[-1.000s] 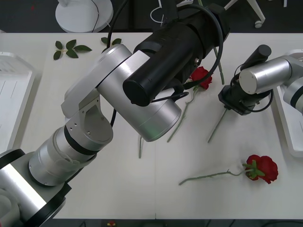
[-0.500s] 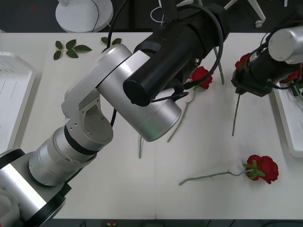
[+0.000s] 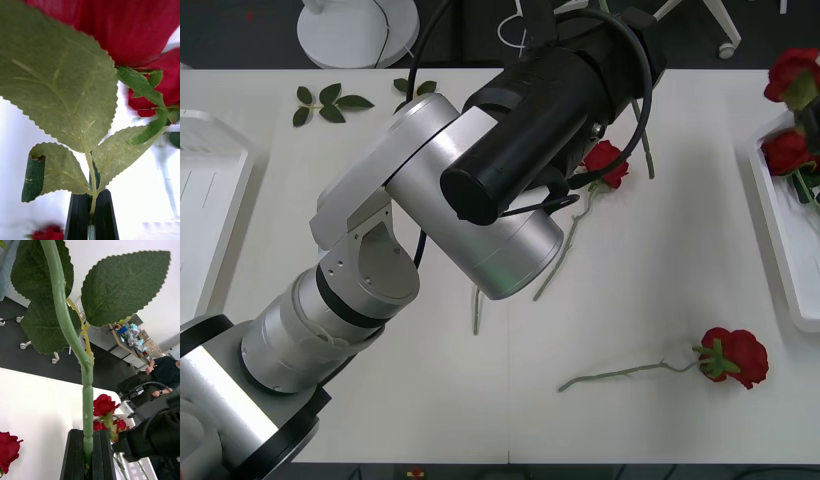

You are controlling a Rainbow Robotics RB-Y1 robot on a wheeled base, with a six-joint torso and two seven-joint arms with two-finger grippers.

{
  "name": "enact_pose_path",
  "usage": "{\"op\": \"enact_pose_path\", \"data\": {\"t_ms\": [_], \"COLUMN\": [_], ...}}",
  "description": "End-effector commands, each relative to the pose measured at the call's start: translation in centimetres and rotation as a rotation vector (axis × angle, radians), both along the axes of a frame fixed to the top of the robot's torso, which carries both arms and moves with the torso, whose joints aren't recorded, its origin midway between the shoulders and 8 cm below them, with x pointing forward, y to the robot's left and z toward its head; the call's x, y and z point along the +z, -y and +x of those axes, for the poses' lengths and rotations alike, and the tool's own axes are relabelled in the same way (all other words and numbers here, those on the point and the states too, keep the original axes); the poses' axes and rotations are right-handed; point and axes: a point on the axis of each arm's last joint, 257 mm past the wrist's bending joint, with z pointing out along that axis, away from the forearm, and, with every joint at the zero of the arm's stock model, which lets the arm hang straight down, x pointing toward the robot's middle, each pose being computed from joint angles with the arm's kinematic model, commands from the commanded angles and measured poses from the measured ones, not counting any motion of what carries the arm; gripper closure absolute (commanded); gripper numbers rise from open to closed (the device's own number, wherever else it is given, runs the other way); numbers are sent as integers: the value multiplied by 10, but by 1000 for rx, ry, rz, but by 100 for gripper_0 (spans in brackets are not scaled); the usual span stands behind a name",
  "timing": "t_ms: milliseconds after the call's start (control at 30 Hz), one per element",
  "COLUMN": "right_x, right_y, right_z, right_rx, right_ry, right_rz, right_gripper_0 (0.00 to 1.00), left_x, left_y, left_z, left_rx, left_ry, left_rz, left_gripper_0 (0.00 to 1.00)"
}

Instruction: Place the red flowers into the right box and the blue flowers into the left box. If a person shows an open palm, hand one flower to the person first, then continue sorting.

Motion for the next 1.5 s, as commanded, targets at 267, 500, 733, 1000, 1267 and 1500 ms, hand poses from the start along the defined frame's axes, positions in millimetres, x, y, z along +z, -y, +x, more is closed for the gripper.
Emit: {"op": "enact_pose_path", "data": {"t_ms": [267,500,733,1000,1267,1500], "right_x": [48,19,-36,-77,-76,-53], "right_y": [146,189,192,188,185,185], "right_z": [2,-5,-11,-15,-15,-16], "right_rx": [-27,-51,-41,-74,-80,-103], "right_ry": [78,55,24,15,22,29], "right_rz": [-313,-403,-434,-446,-418,-367], "right_gripper_0": [100,100,100,100,61,10], "left_x": [32,32,32,32,32,32], "left_y": [22,22,22,22,22,22], "left_z": [-19,-19,-19,-19,-19,-19], "left_rx": [-51,-51,-51,-51,-51,-51], "left_ry": [80,80,80,80,80,80], "left_rz": [-7,-7,-7,-7,-7,-7], "left_gripper_0": [100,100,100,100,100,100]}}
